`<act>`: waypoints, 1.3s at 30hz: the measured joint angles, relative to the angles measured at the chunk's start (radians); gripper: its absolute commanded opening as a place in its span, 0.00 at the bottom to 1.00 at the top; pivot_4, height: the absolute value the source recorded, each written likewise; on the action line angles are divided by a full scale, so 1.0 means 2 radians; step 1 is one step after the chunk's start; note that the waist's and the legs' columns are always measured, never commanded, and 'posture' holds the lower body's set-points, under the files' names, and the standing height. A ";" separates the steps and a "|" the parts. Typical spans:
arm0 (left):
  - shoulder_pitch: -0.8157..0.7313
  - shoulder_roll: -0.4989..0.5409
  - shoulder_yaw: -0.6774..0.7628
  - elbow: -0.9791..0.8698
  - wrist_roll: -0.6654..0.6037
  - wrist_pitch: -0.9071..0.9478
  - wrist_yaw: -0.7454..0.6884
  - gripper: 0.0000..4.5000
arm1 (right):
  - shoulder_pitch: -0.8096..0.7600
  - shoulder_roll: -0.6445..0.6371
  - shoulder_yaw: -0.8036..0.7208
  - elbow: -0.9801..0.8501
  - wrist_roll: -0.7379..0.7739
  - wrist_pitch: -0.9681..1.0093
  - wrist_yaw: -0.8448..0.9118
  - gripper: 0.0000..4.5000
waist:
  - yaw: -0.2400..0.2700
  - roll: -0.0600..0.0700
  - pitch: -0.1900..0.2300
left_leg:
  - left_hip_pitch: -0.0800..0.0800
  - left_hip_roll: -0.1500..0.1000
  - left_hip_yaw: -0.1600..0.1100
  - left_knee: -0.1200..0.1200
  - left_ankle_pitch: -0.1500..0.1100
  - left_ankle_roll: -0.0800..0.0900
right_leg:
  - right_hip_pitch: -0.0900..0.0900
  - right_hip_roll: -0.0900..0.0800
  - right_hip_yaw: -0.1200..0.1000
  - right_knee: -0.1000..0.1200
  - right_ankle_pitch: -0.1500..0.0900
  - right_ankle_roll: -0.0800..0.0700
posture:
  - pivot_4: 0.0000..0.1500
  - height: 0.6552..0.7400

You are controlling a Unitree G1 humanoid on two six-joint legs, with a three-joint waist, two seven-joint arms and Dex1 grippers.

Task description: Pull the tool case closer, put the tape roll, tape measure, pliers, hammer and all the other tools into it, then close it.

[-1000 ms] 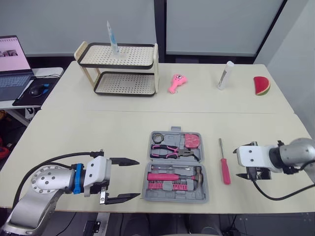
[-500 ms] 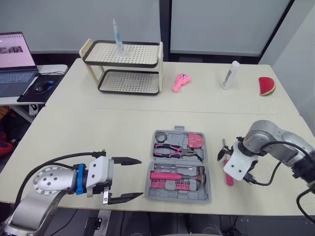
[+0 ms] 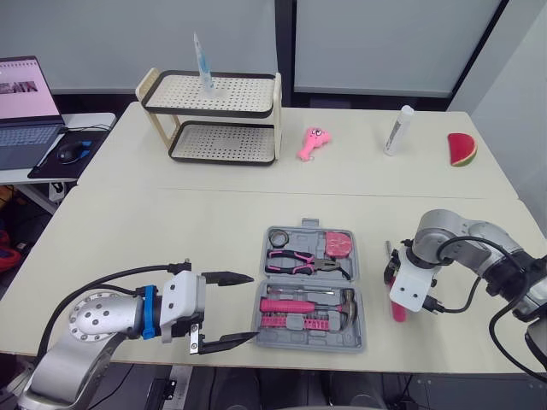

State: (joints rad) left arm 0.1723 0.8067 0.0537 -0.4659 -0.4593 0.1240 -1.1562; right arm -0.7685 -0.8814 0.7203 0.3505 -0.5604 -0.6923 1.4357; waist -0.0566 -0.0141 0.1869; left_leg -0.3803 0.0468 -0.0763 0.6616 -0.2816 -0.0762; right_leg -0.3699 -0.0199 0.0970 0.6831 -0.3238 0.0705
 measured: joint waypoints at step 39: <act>-0.079 -0.012 -0.048 0.023 -0.001 0.006 -0.028 1.00 | 0.286 0.090 -0.395 -0.396 0.310 1.122 -0.278 0.14 | 0.012 -0.001 0.001 | -0.003 -0.001 -0.001 -0.001 0.000 0.000 | -0.002 0.001 0.000 -0.002 0.000 0.000 | 1.00 0.94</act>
State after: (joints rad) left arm 0.0151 0.7818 -0.0430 -0.4195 -0.4622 0.1368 -1.2115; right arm -0.1970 -0.7007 -0.0687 -0.4418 0.0597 1.5510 0.8789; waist -0.0326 -0.0165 0.1887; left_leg -0.3861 0.0456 -0.0782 0.6599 -0.2819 -0.0762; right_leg -0.3737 -0.0185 0.0971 0.6799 -0.3239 0.0713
